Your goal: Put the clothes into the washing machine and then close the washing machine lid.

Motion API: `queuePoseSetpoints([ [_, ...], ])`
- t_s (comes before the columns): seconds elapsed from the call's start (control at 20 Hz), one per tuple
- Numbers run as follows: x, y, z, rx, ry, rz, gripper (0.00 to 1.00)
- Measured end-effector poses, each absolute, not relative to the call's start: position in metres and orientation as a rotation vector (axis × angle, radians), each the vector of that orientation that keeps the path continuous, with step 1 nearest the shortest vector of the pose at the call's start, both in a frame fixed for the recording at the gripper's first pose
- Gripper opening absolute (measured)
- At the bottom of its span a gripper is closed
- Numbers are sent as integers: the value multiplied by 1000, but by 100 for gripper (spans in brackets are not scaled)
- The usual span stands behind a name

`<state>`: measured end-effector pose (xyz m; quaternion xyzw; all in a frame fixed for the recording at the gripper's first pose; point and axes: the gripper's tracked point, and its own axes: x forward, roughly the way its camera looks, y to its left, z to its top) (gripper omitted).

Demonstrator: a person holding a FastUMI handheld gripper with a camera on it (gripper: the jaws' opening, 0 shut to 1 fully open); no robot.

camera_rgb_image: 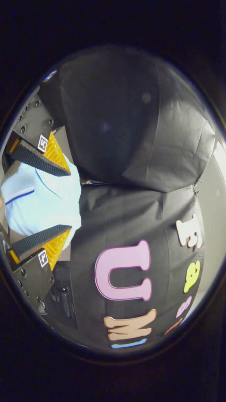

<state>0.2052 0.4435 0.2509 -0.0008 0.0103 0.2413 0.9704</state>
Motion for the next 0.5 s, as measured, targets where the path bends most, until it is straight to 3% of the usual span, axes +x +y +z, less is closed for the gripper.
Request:
queuePoseSetpoints([
  [0.5, 239, 484, 181, -134, 219, 484, 96],
])
